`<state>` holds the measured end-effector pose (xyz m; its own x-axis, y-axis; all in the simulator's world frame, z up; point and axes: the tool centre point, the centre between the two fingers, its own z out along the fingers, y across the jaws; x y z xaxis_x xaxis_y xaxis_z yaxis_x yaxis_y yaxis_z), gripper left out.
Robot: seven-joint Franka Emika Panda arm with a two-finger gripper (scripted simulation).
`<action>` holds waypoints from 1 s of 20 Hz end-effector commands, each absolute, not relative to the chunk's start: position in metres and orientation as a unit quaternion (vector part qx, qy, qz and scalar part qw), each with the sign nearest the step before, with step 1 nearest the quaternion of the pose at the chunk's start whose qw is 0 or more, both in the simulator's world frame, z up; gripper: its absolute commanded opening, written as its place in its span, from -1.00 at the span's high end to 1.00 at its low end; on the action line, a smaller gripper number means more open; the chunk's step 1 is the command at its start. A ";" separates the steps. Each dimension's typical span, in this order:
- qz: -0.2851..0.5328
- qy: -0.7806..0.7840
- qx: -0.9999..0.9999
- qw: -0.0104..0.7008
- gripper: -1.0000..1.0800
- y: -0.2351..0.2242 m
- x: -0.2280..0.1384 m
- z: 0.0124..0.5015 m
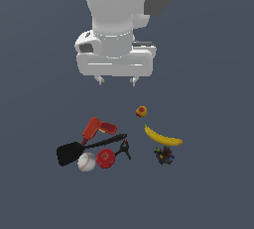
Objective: Pick up a designated object from a clutter of objects.
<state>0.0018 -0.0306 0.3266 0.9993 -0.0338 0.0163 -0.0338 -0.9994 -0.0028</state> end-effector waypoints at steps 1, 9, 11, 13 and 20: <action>-0.008 0.017 -1.000 0.001 -0.92 -0.031 0.002 0.327; 0.007 -0.004 -1.000 0.006 -0.92 -0.012 -0.001 0.318; 0.010 -0.007 -1.000 0.007 -0.92 -0.009 -0.002 0.317; 0.010 -0.006 -1.000 0.007 -0.92 -0.009 -0.002 0.317; 0.009 -0.029 -1.000 0.003 -0.92 -0.004 0.004 0.307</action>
<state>0.0020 -0.0060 0.3110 0.9990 0.0414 -0.0171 0.0413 -0.9991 -0.0091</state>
